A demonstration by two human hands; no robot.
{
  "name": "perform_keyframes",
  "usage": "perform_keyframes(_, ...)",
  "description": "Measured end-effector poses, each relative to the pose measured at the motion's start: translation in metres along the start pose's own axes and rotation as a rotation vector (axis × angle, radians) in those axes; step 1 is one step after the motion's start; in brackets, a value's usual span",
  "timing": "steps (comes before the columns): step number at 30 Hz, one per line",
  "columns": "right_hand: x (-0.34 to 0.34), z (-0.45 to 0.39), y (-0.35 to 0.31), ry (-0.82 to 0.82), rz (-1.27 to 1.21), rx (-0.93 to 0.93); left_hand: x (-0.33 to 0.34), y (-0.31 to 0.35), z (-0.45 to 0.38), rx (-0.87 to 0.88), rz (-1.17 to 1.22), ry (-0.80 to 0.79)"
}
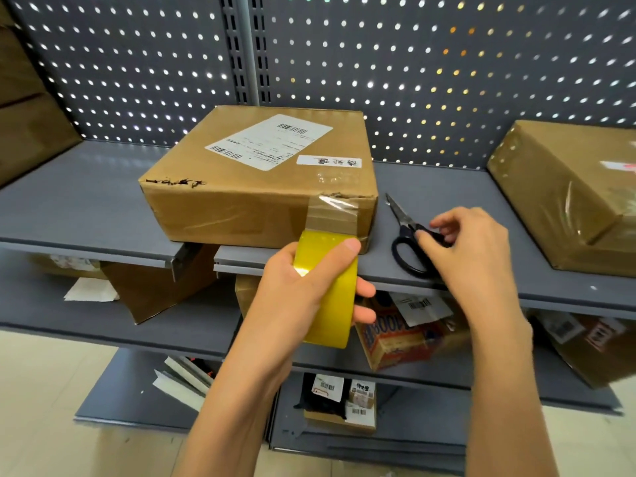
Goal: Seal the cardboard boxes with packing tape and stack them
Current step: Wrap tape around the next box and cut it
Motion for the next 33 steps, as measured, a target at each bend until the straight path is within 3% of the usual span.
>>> perform_keyframes(10,0.013,0.012,-0.003,-0.12,0.237,0.062,-0.001,-0.002,-0.001,0.013,0.001,0.007)
perform_keyframes(13,0.006,0.014,-0.002,-0.084,0.13,0.037,-0.002,-0.002,-0.001,0.013,0.002,0.005)
perform_keyframes(20,-0.016,0.029,-0.024,-0.049,-0.411,-0.117,-0.001,-0.002,0.0,0.02,-0.005,0.002)
perform_keyframes(33,-0.03,0.054,-0.009,-0.159,-0.4,-0.135,-0.003,-0.003,0.001,0.038,-0.005,0.034)
Point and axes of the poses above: each hand's wrist, its own z-axis away from the middle knuckle, its own x-axis out of the palm, y = z × x, the point moved 9 cm from there along -z, towards the middle knuckle, and after that the axes turned 1 degree about -z, right-handed, at the moved point
